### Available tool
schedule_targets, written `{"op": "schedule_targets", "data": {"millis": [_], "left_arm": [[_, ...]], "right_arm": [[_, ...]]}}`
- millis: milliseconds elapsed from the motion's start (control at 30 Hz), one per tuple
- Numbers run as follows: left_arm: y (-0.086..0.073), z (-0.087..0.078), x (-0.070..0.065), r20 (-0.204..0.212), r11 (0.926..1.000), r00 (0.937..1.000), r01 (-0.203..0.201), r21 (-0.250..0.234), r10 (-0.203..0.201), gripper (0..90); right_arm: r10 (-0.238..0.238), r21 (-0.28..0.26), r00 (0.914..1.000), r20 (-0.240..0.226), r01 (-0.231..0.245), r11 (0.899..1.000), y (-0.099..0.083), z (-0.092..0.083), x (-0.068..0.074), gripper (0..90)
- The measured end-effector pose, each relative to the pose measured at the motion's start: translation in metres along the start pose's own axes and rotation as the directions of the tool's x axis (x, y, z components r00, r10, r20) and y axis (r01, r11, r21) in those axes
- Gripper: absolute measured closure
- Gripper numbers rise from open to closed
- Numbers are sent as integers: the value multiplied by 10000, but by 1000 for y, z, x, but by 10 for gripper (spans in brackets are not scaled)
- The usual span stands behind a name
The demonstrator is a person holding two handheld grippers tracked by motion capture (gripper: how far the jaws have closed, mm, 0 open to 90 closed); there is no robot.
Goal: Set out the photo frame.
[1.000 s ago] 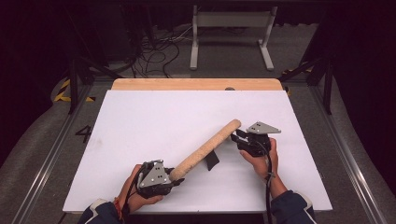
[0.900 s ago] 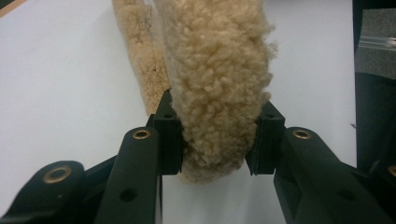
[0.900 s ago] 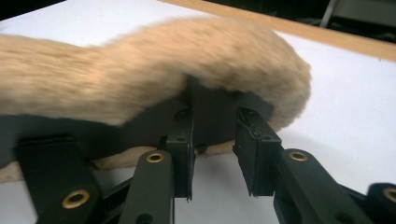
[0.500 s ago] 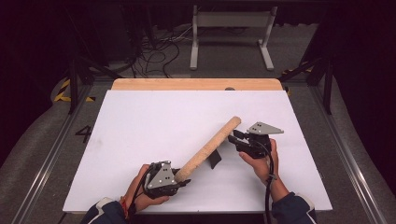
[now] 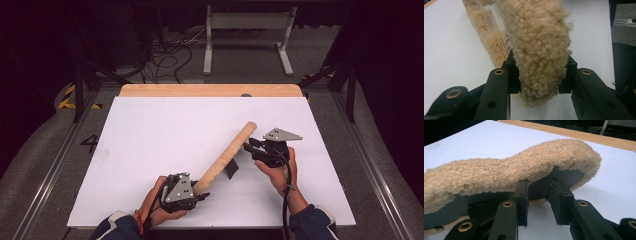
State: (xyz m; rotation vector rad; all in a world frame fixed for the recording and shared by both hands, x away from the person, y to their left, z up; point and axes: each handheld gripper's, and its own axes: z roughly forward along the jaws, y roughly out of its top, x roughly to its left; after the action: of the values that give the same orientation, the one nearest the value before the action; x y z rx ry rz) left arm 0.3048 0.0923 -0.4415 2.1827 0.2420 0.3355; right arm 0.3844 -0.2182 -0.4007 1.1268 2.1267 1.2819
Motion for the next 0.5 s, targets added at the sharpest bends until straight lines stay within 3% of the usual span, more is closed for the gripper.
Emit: {"op": "schedule_targets", "data": {"millis": [500], "left_arm": [[7,10,-4,-131,9999,9998,154,44,-153,579]], "right_arm": [[-45,235,10000,-57,46,9997,6,8,-3,761]]}}
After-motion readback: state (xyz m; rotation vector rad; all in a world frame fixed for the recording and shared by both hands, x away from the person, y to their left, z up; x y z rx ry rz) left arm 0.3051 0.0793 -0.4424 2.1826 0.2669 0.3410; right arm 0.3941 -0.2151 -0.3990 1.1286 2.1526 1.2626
